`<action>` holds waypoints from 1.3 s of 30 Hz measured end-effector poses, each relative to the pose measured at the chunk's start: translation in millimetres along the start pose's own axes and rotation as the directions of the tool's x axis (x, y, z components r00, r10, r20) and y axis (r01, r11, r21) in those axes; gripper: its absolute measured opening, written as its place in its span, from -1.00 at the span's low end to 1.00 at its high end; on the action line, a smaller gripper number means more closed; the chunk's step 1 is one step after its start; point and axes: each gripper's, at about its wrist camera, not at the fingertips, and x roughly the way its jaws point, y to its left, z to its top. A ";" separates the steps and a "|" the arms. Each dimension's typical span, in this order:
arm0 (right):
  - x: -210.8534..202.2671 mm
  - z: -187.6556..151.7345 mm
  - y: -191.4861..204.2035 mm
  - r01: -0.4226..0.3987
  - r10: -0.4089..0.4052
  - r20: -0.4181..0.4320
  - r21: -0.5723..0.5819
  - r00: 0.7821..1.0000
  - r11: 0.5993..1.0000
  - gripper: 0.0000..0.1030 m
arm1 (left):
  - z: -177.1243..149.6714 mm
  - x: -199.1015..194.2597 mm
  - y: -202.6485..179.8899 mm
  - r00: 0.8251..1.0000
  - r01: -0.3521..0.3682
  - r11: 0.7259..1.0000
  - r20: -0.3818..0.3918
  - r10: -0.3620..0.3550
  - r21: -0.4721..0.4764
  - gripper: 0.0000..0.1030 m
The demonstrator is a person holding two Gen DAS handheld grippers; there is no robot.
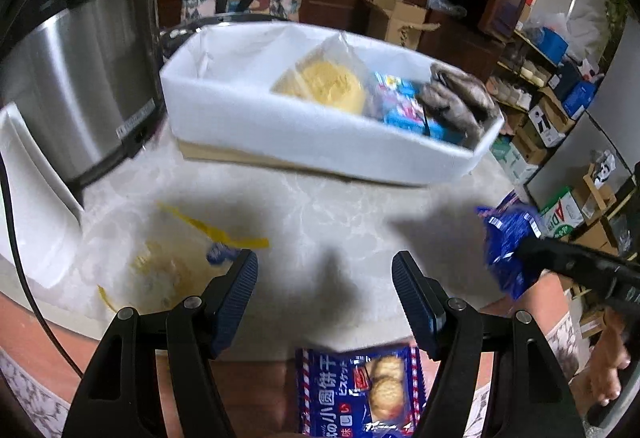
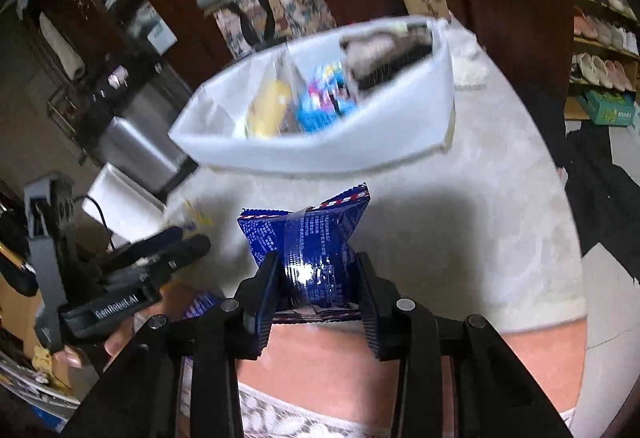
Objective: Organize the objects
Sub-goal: 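Carry the blue packet into the white fabric box and open the right gripper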
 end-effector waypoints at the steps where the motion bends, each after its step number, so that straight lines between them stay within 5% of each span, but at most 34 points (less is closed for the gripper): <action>1: -3.2 7.5 1.8 -0.007 0.006 0.010 0.009 1.000 1.000 -0.31 | 5.2 -1.2 -0.5 1.000 -0.017 1.000 0.000 0.017 0.001 0.33; 8: -12.2 62.8 20.8 -0.002 -0.003 0.093 0.050 0.996 0.999 -0.31 | 46.3 -11.8 0.1 1.000 -0.014 0.999 0.006 0.014 -0.033 0.34; 14: 10.6 108.1 50.4 0.269 -0.267 0.181 0.014 0.947 0.963 -0.31 | 84.7 -6.7 3.1 1.000 0.012 0.998 0.016 -0.011 -0.059 0.34; 20: 72.3 144.3 53.3 0.342 -0.338 0.117 -0.020 0.934 0.939 -0.31 | 96.0 15.6 26.5 0.992 -0.088 0.984 0.074 0.100 -0.154 0.33; 23: 102.7 151.6 53.8 0.448 -0.439 0.108 -0.068 0.892 0.892 -0.31 | 93.5 22.7 43.8 0.994 -0.075 0.975 0.060 0.089 -0.211 0.34; 30: 138.9 154.0 53.0 0.295 -0.295 0.021 -0.047 0.955 0.954 -0.29 | 93.6 28.6 55.8 0.995 -0.088 0.968 0.025 0.096 -0.234 0.34; 34: 159.1 156.0 64.0 0.138 -0.139 -0.056 -0.029 0.989 0.990 -0.28 | 92.4 27.7 57.1 0.995 -0.079 0.967 0.033 0.089 -0.241 0.34; 39: 134.9 157.5 38.2 0.068 -0.074 0.035 0.140 0.997 0.988 0.01 | 90.3 28.6 56.6 0.995 -0.082 0.967 0.029 0.092 -0.240 0.34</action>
